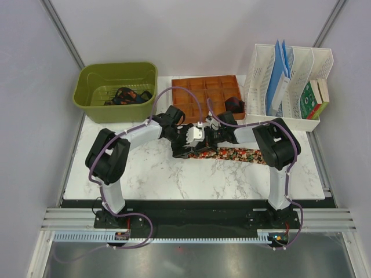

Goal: Roll the ties
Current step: Roll the tie at the center of the board.

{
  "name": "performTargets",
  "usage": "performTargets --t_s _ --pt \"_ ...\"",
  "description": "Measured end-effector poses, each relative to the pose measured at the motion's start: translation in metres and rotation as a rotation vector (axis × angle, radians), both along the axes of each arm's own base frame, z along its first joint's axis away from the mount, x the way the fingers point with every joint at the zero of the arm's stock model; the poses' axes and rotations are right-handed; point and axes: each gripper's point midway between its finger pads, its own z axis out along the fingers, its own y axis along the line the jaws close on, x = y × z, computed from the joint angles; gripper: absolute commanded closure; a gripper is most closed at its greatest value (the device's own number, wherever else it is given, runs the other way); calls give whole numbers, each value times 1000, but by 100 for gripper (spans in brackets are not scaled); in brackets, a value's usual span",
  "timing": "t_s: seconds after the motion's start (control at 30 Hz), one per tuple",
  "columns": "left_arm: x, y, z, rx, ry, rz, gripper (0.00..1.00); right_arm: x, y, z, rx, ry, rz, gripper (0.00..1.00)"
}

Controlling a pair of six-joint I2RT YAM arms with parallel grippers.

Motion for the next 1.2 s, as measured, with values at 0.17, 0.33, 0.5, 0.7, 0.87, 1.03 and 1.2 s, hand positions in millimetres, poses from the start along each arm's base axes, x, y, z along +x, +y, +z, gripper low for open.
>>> performTargets --t_s 0.17,0.33,0.5,0.7,0.87,1.03,1.2 --pt "-6 -12 -7 0 -3 -33 12 0 0 0 5 4 -10 100" --pt "-9 -21 -25 34 -4 -58 23 -1 1 -1 17 14 -25 100" --pt "-6 -23 -25 44 -25 -58 45 -1 4 0 27 21 -38 100" --pt "-4 -22 -25 60 -43 -55 63 -4 6 0 35 31 -46 75" --pt "-4 -22 -25 65 -47 -56 67 -3 6 6 41 26 -50 55" --pt "-3 -23 -24 63 -51 -56 68 -4 1 12 41 35 -51 50" --pt "-3 -24 -24 62 -52 -57 69 -5 -2 14 38 46 -52 47"
